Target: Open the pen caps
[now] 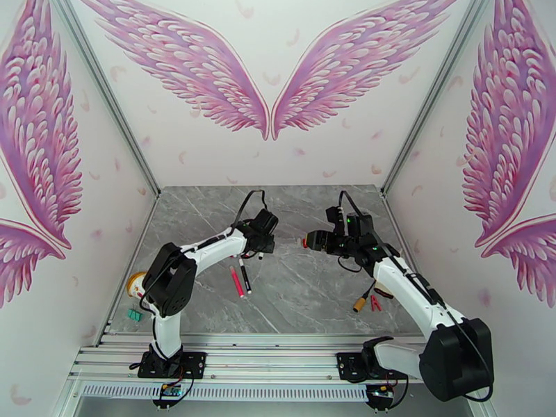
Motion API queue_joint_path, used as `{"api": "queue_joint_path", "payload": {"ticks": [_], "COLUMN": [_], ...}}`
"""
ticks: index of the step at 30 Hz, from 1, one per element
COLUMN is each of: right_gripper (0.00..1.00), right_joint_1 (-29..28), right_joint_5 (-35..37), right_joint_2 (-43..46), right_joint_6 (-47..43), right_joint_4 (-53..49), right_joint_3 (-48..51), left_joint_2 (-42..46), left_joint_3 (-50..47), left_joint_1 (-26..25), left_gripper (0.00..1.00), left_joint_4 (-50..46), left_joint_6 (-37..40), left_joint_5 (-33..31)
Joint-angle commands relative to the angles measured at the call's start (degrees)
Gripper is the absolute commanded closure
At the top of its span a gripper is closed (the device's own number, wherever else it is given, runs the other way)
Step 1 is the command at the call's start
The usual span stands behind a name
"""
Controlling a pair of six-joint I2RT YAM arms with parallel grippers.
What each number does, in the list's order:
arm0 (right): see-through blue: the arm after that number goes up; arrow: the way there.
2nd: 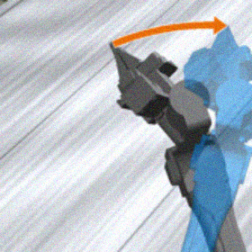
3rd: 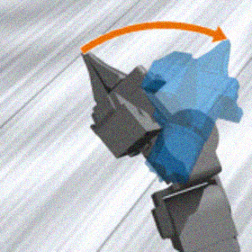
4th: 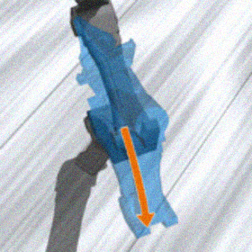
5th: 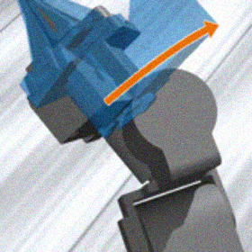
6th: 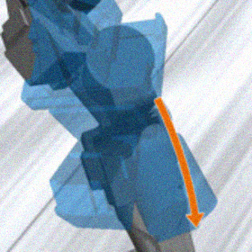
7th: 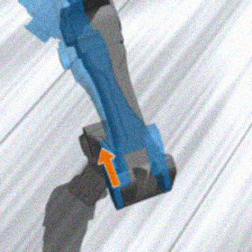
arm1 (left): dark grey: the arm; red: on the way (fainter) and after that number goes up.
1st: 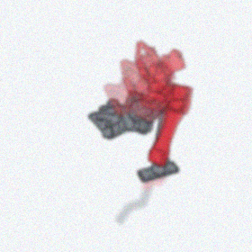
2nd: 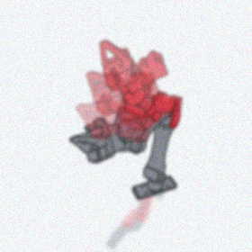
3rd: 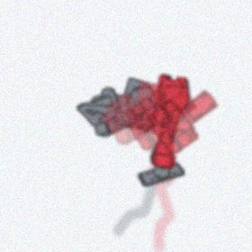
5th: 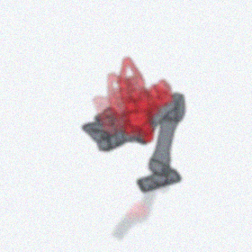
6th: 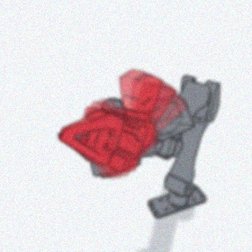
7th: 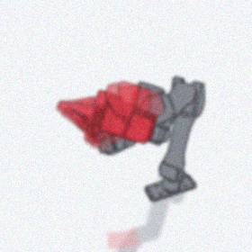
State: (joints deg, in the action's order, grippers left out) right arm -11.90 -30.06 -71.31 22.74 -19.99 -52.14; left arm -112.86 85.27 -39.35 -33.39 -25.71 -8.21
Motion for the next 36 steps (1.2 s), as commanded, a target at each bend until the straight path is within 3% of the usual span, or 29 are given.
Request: {"api": "queue_joint_path", "payload": {"ticks": [1,6,12,23,36], "right_gripper": [0.25,0.18,0.01,0.01,0.01], "right_joint_1": [-1.07,-3.64,-10.4,-15.08,-15.6], "right_joint_5": [-2.89,-2.48,3.06,6.22,7.74], "right_joint_2": [1.16,1.44,1.01,1.02,2.05], "right_joint_6": [0.37,0.82,3.46,5.68,6.16], "right_joint_4": [1.71,1.2,2.59,3.71,4.87], "right_joint_3": [0.82,0.19,0.81,1.74,2.22], "left_joint_2": [-2.71,-5.27,-8.57,-14.22,-15.81], "left_joint_3": [3.6,5.56,7.98,13.09,13.92], "left_joint_1": [1.08,2.45,3.23,3.62,3.22], "left_gripper": [0.99,0.98,0.98,0.96,0.82], "left_joint_4": [-2.75,-2.78,-3.15,-7.07,-7.67], "left_joint_6": [0.56,0.91,1.88,1.6,1.28], "left_joint_5": [0.13,0.64,-1.48,-8.8,-10.22]}}
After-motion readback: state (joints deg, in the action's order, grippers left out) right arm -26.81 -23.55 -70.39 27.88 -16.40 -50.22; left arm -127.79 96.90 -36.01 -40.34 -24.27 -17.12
